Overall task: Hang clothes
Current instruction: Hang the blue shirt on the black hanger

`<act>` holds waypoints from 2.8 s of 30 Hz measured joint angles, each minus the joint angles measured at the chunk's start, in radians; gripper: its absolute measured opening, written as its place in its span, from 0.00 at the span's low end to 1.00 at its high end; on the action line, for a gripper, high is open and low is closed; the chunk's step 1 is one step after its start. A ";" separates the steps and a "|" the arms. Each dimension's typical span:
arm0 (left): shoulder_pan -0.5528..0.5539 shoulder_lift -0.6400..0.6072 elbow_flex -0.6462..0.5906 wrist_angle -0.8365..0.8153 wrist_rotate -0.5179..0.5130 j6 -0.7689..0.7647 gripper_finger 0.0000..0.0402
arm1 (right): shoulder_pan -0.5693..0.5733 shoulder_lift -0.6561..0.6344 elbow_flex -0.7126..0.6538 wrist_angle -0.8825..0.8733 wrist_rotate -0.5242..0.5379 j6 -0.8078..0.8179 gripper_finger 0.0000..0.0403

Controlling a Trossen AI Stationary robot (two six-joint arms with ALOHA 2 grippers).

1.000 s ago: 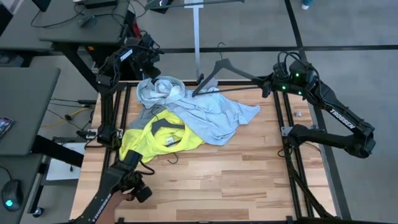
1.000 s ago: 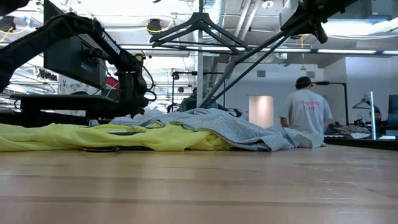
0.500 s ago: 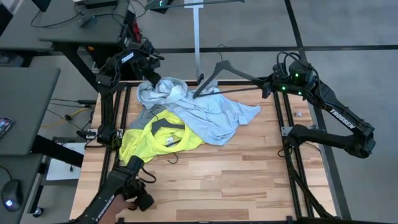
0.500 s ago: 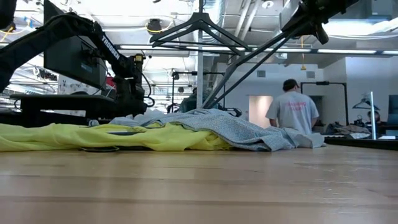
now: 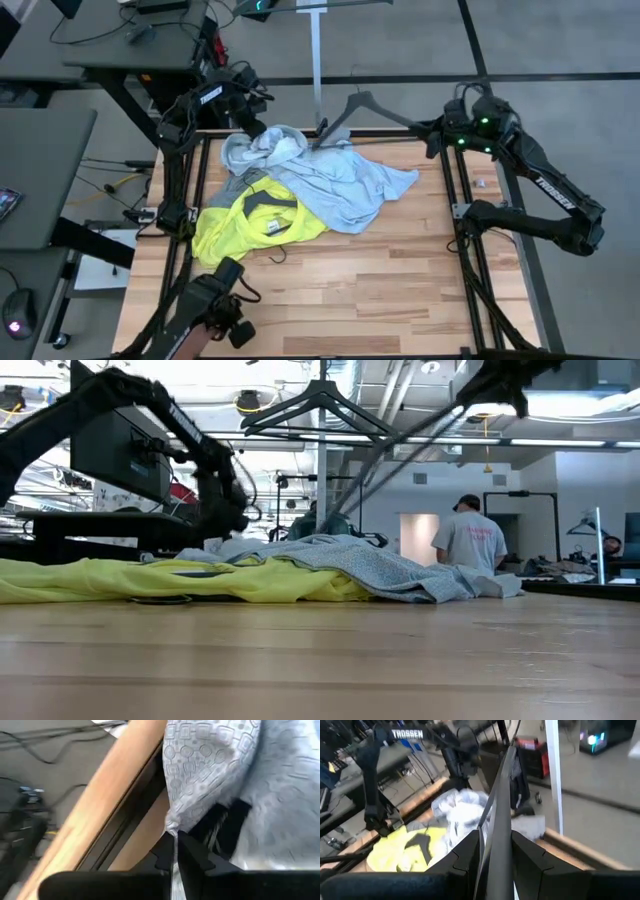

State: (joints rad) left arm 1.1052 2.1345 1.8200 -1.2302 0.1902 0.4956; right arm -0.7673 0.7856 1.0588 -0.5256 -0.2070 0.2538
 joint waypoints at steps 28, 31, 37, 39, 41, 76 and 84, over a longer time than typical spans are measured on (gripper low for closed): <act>-0.299 -0.335 0.313 0.002 -0.196 -0.430 0.00 | 0.398 0.303 0.143 0.260 0.307 -0.295 0.20; -0.282 -0.337 0.345 0.009 -0.200 -0.461 0.00 | 0.414 0.362 0.143 0.356 0.350 -0.301 0.20; -0.242 -0.336 0.392 0.048 -0.204 -0.531 0.00 | 0.438 0.480 0.143 0.542 0.451 -0.300 0.20; -0.228 -0.336 0.407 0.053 -0.203 -0.534 0.00 | 0.445 0.516 0.143 0.580 0.452 -0.284 0.20; -0.216 -0.336 0.419 0.058 -0.203 -0.536 0.00 | 0.454 0.551 0.143 0.612 0.454 -0.272 0.20; -0.316 -0.374 0.528 0.008 -0.005 -0.444 0.00 | 0.497 0.788 0.144 0.837 0.406 -0.231 0.20; -0.359 -0.374 0.528 -0.147 -0.029 -0.373 0.00 | 0.513 0.781 0.142 0.828 0.369 -0.252 0.20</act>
State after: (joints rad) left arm 0.7467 1.7603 2.3478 -1.3771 0.1607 0.1231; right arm -0.2546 1.5665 1.2011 0.3021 0.1621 0.0020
